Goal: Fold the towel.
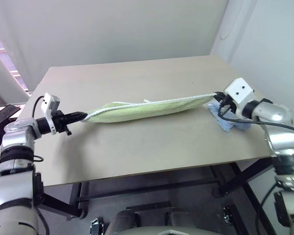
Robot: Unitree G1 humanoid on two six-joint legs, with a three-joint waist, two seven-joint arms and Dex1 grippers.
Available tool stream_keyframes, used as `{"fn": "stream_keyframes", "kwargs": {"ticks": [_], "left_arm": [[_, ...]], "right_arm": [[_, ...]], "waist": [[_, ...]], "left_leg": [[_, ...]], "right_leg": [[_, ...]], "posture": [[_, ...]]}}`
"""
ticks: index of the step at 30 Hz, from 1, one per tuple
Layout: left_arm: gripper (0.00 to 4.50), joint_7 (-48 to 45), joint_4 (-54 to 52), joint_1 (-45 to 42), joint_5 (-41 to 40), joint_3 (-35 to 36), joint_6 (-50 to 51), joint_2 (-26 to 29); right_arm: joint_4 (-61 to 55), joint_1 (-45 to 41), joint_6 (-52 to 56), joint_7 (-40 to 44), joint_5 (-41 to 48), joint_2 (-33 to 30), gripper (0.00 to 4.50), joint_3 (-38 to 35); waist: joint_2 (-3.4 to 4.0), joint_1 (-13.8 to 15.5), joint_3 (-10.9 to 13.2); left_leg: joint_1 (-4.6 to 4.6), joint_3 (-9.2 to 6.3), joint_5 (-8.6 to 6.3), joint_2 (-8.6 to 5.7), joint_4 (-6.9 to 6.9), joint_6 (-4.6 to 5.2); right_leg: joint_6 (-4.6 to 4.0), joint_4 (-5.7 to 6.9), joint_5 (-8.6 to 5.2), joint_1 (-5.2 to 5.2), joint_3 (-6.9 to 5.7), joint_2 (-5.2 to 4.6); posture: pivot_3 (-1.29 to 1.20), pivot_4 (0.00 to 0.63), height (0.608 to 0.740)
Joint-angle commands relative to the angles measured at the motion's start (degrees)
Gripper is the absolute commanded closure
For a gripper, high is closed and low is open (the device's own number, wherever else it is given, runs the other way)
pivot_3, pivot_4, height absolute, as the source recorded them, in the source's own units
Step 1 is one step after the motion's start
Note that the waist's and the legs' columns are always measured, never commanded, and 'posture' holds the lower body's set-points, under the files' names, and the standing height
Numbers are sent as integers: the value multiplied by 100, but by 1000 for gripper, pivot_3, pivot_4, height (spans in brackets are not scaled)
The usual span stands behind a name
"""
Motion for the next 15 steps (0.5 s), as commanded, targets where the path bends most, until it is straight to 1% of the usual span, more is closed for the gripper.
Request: {"fn": "stream_keyframes", "kwargs": {"ticks": [1, 3, 6, 9, 11, 15], "left_arm": [[4500, -23, -912, 558, -247, 193, 380, 300], [4500, -56, -1414, 1077, -357, 262, 575, 412], [4500, -92, -2046, 1741, -486, 307, 744, 529], [4500, -94, -2475, 2274, -595, 361, 801, 607], [4500, -120, -2717, 2591, -704, 422, 872, 658], [4500, -140, -3090, 3080, -876, 610, 963, 771]], "right_arm": [[-1140, 701, 451, 607, 488, -539, 4491, -491], [-1704, 1429, 577, 1014, 729, -816, 4491, -641], [-2142, 2157, 646, 1240, 868, -1003, 4491, -808], [-2452, 2725, 716, 1413, 962, -1113, 4491, -1003], [-2682, 3177, 728, 1650, 1113, -1176, 4491, -1298], [-3001, 3679, 784, 1972, 1408, -1224, 4491, -1787]], "waist": [[-3, 32, -2], [-12, 74, -7], [-11, 147, -6], [-7, 180, -4], [-10, 207, -4], [-11, 265, -3]], "left_leg": [[-1, 1, 0, 0, 2, 0], [-2, 2, -1, 0, 4, 2], [-5, 6, -4, 0, 4, 5], [-5, 15, -5, 0, 4, 7], [-5, 15, -6, 1, 4, 7], [-4, 15, -7, 1, 3, 10]], "right_leg": [[-3, -2, -1, 3, -2, -6], [-5, -11, -3, 8, -4, -8], [-9, -26, -5, 10, -4, -11], [-9, -38, -5, 16, -4, -19], [-9, -46, -5, 23, -5, -19], [-9, -55, -7, 27, -7, -20]], "posture": [[0, 0, 736], [0, 0, 736], [0, 0, 736], [0, 0, 736], [0, 0, 736], [0, 0, 736]]}}
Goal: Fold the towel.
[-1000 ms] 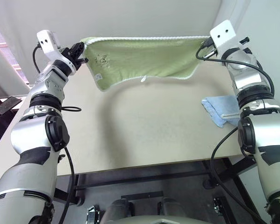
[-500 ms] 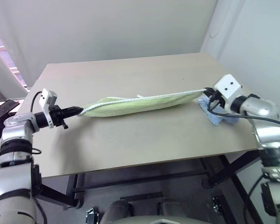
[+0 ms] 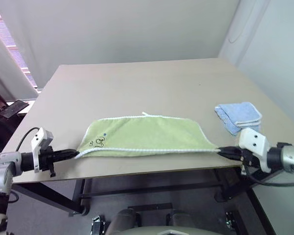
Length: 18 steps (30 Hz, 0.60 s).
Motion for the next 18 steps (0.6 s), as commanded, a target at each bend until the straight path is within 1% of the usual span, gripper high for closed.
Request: {"fn": "stream_keyframes", "kwargs": {"ticks": [1, 4, 7, 10, 12, 14, 18], "left_arm": [[4500, -39, -423, 254, -246, 387, 67, 271], [4500, -60, -669, 572, -376, 521, 129, 353], [4500, 108, -729, 626, -469, 596, 194, 285], [4500, 409, -671, 339, -620, 611, 406, 119], [4500, 744, -470, -28, -708, 614, 692, -23], [4500, 945, -361, -251, -787, 636, 905, -131], [4500, 1180, -321, -359, -833, 614, 983, -341]], "right_arm": [[-453, 187, 37, 273, 298, -152, 4491, -576], [-552, 357, 35, 440, 429, -188, 4491, -742], [-439, 224, -20, 400, 410, -193, 4491, -557], [-76, -293, -22, 278, 432, -46, 4491, -55], [432, -795, -7, 138, 301, 147, 4491, 476], [836, -1198, -50, 45, 220, 339, 4491, 827], [1781, -2078, -187, -389, 3, 876, 4491, 1230]], "waist": [[1, 7, 1], [1, 18, 1], [3, 40, 4], [6, 42, 6], [-2, 49, 8], [-7, 48, 9], [-4, 29, 7]], "left_leg": [[1, 0, 0, 0, 0, 0], [2, 1, 0, 1, -3, 0], [5, 1, -1, 2, -7, 0], [8, 2, -1, 2, -10, 0], [12, 3, -1, 4, -10, 0], [11, 2, -1, 8, -14, 0], [12, 7, 0, 7, -14, 0]], "right_leg": [[0, -1, 0, 2, 0, 0], [1, -5, -1, 4, 0, 0], [2, -14, -3, 7, 0, 0], [2, -23, -3, 5, -7, -5], [1, -33, -3, 6, -24, -14], [1, -46, -2, 10, -34, -16], [-8, -54, 8, 3, -36, -19]], "posture": [[0, 0, 736], [0, 0, 736], [0, 0, 736], [0, 0, 736], [0, 0, 736], [0, 0, 736], [0, 0, 736]]}}
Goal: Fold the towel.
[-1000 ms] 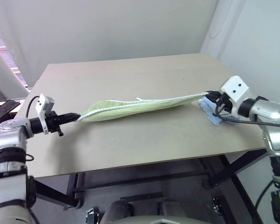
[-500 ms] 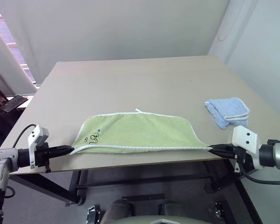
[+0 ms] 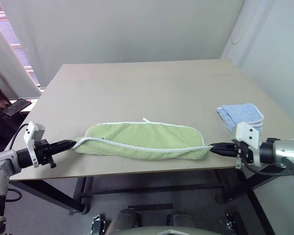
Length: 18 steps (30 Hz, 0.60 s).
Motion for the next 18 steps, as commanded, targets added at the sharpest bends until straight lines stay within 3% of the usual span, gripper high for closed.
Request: {"fn": "stream_keyframes", "kwargs": {"ticks": [1, 7, 18], "left_arm": [[4500, 165, 10, -133, -122, 89, 19, -122], [4500, 443, 527, -649, -124, 82, -79, -433], [4500, 616, 1863, -1587, 88, -25, -487, -608]], "right_arm": [[695, -630, -275, -391, -322, 260, 4491, 227], [1873, -1528, -604, -1142, -881, 1016, 4491, 672], [3902, -2579, -1388, -1921, -1523, 1759, 4491, 895]], "waist": [[-2, -3, -2], [-14, 16, -9], [-15, -51, -11]], "left_leg": [[-5, 2, -1, 0, 0, 3], [-14, 4, -4, -1, -43, 7], [-6, 5, -3, -6, -30, 5]], "right_leg": [[0, -1, 1, -10, 0, 0], [6, 2, 7, -46, -2, 2], [6, 16, 21, -39, -3, 4]], "posture": [[0, 0, 736], [0, 0, 736], [0, 0, 736]]}}
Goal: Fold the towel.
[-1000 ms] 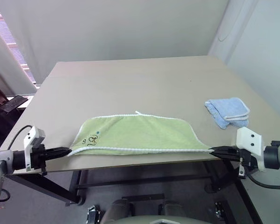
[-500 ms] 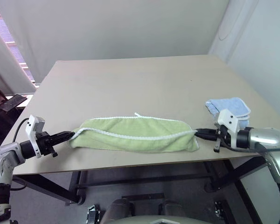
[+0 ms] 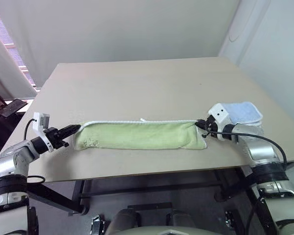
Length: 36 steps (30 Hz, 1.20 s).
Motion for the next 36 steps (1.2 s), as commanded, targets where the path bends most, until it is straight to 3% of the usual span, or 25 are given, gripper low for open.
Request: {"fn": "stream_keyframes", "kwargs": {"ticks": [1, 10, 14, 24, 32, 36], "left_arm": [[4500, -39, 164, -197, 65, 27, -207, 15], [4500, -31, 650, -416, 195, 10, -453, -220], [3516, -16, 700, -400, 147, 83, -376, -278], [40, 324, 446, -377, -26, 506, -427, -206], [40, 635, -803, -157, -621, 1015, 66, -198], [40, 571, -1942, 357, -933, 915, 509, -221]], "right_arm": [[386, -349, -286, -227, -148, 102, 4491, -56], [1343, -757, -666, -201, -371, 476, 4491, 139], [1377, -786, -599, -58, -340, 567, 3515, 168], [1148, -779, -364, -190, -141, 466, 47, -190], [-385, -684, 1653, -259, 1306, 276, 47, -1440], [-1200, -258, 2475, -600, 1822, 245, 47, -1974]], "waist": [[0, -28, 0], [-1, -117, -1], [-1, -127, -1], [-1, -124, -1], [-1, -105, -2], [-1, -105, -2]], "left_leg": [[0, 0, 0, 0, 0, -1], [5, -5, 13, -1, 4, -20], [5, -6, 15, -1, 7, -22], [5, -8, 15, -1, 7, -23], [3, -10, 14, -1, 5, -23], [3, -9, 14, 0, -2, -22]], "right_leg": [[1, 5, 1, 0, 0, 0], [3, 54, 2, 1, 0, 2], [4, 59, 2, 0, 0, 2], [4, 59, 2, -2, 0, 4], [4, 57, 2, -1, 1, 2], [4, 52, 2, -1, 1, 2]], "posture": [[0, 0, 736], [0, 0, 736], [0, 0, 736], [0, 0, 736], [0, 0, 736], [0, 0, 736]]}}
